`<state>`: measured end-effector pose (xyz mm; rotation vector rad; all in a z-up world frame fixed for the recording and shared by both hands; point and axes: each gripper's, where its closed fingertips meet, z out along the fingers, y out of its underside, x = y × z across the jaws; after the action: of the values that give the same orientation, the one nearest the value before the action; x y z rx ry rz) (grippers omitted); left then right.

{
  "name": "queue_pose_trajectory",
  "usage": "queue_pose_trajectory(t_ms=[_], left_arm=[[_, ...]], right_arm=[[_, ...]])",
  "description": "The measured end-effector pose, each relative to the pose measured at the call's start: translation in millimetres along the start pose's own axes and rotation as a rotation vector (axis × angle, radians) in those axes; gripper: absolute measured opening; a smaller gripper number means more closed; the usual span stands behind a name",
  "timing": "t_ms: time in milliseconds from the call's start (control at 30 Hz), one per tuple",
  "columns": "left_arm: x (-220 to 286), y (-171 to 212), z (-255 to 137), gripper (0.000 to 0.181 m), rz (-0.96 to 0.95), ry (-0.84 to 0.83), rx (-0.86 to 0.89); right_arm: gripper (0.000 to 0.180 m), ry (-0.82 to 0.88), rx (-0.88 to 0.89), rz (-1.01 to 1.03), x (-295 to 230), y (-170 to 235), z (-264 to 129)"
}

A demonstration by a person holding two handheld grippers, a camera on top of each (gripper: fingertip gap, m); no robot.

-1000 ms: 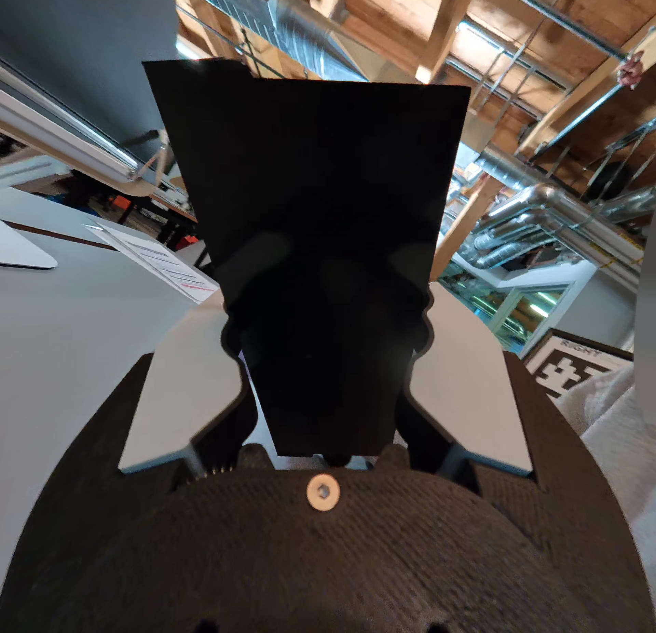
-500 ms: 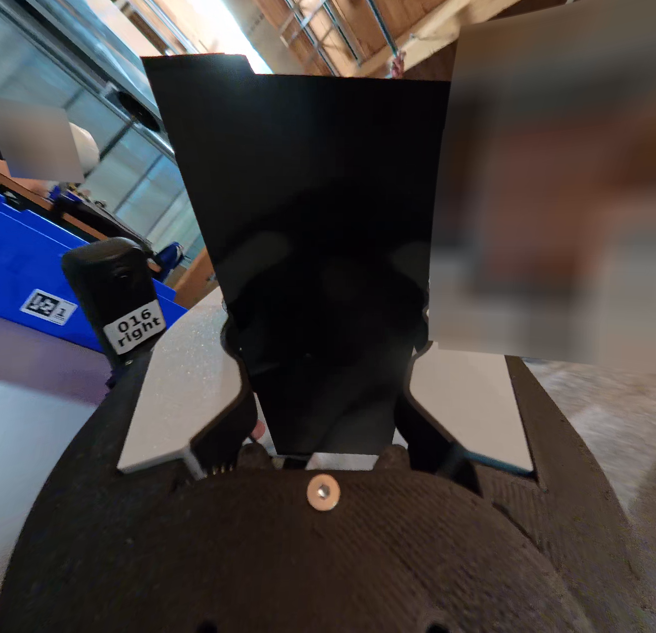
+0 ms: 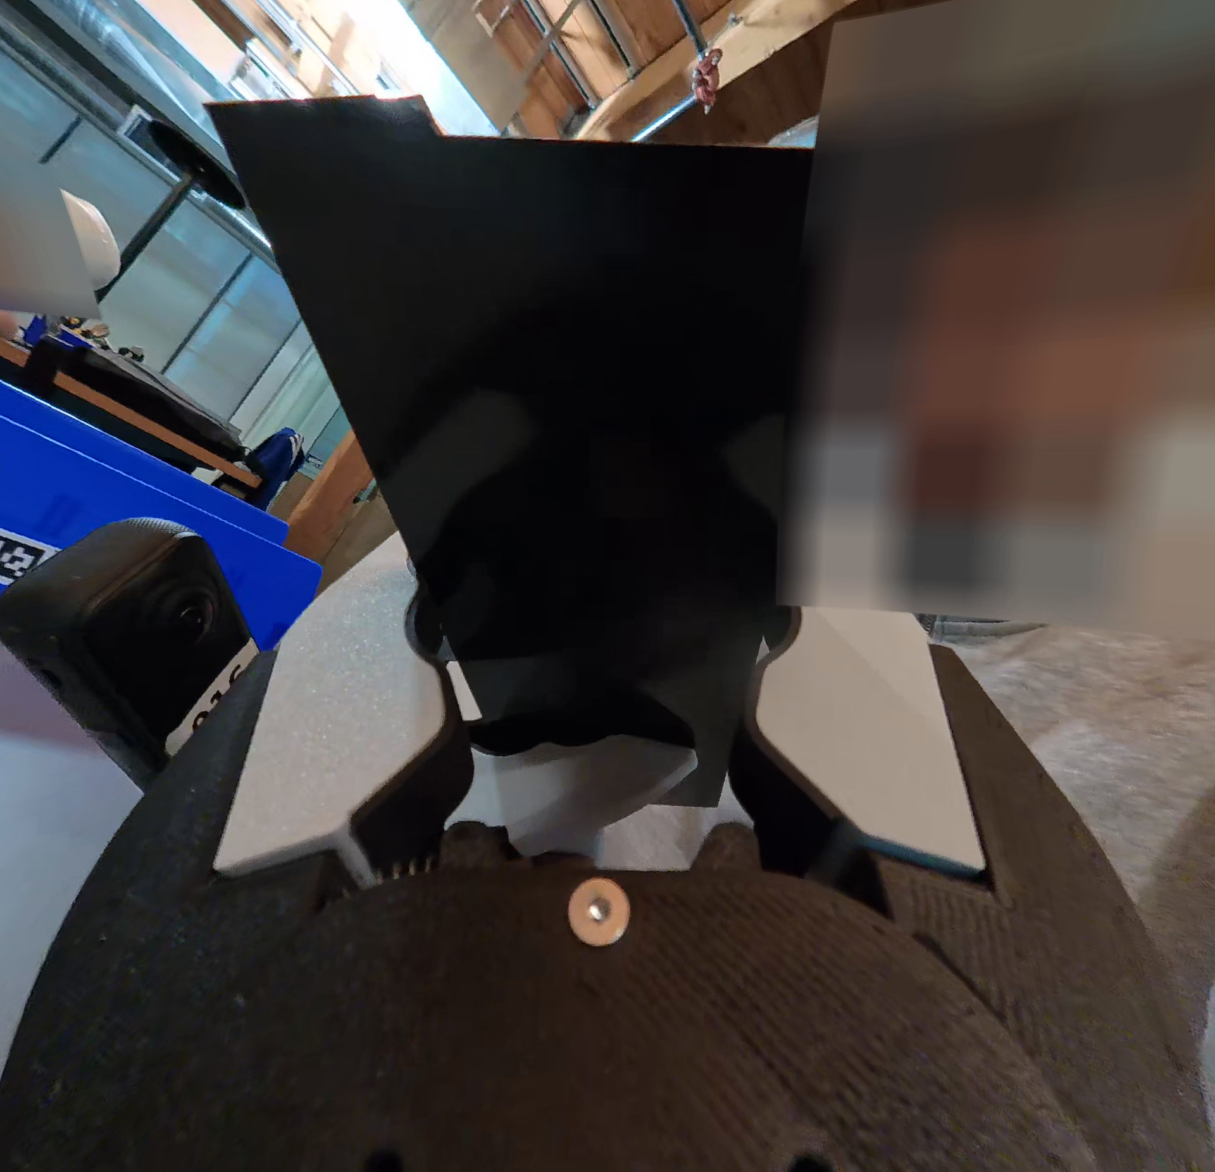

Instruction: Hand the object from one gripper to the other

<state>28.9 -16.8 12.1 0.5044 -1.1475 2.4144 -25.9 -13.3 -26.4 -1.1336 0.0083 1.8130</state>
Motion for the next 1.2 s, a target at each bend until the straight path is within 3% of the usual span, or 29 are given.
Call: queue_pose_trajectory(t_ms=[33,133,200,233,433,600,867,1033,1167,1200], left_arm=[[-1,-1,0,0.101,0.002,-0.007,0.008],[-11,-9,-5,0.097,0.044,-0.083,0.063],[-21,-17,-13,0.110,0.059,-0.152,0.118],[-24,-23,-17,0.107,0.055,-0.179,0.150],[-50,-25,-34,0.090,0.055,-0.342,0.143],[-62,-24,-45,0.067,0.119,-0.474,0.096],[-71,-4,-34,0.047,0.178,-0.547,-0.050],[-70,5,-28,0.006,0.223,-0.560,-0.127],[-69,4,-28,0.003,0.245,-0.569,-0.142],[-68,3,-29,0.004,0.245,-0.566,-0.136]], right_arm=[[0.002,0.001,0.002,-0.003,0,-1,-1],[0.003,0.030,0.014,-0.053,-2,-6,-4],[0.002,0.045,0.036,-0.125,-9,-13,-7],[0.002,0.080,0.048,-0.181,-10,-18,-9],[0.002,0.645,0.054,-0.530,21,-48,-53],[0.002,0.840,0.028,-0.596,29,-57,-76],[0.002,0.909,-0.082,-0.640,48,-44,-72],[0.003,0.933,-0.111,-0.664,52,-41,-68],[0.007,0.893,-0.096,-0.646,50,-40,-66],[0.018,0.897,-0.091,-0.641,50,-42,-67]])
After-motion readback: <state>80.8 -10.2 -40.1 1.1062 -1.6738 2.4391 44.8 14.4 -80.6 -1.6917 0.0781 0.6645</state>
